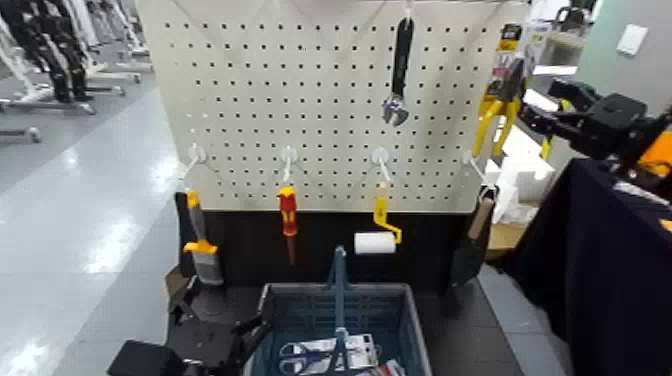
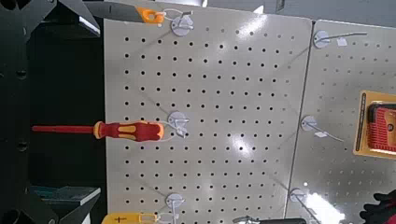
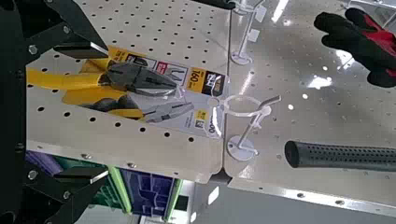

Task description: Put the yellow pliers into the crate.

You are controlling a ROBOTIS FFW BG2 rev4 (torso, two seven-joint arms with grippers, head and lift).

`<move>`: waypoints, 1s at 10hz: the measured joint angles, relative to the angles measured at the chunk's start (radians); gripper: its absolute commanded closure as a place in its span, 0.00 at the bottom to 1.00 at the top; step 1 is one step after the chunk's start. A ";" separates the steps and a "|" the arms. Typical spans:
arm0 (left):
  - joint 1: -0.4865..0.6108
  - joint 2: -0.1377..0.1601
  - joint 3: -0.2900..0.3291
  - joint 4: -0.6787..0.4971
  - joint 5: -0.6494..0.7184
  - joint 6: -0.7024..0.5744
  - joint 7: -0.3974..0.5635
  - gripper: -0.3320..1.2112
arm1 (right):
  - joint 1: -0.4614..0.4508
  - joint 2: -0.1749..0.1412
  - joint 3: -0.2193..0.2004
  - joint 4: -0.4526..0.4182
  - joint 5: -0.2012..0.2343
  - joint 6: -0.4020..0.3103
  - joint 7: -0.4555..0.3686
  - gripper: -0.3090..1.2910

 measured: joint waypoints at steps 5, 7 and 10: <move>-0.005 -0.006 0.003 0.000 -0.008 0.000 -0.010 0.29 | -0.081 -0.027 0.067 0.060 -0.027 0.025 0.051 0.58; -0.004 -0.009 0.004 0.000 -0.009 0.002 -0.013 0.29 | -0.090 -0.029 0.083 0.057 -0.024 0.038 0.054 0.89; -0.004 -0.009 0.003 0.000 -0.011 0.006 -0.016 0.29 | -0.105 -0.032 0.101 0.041 0.007 0.058 0.050 0.96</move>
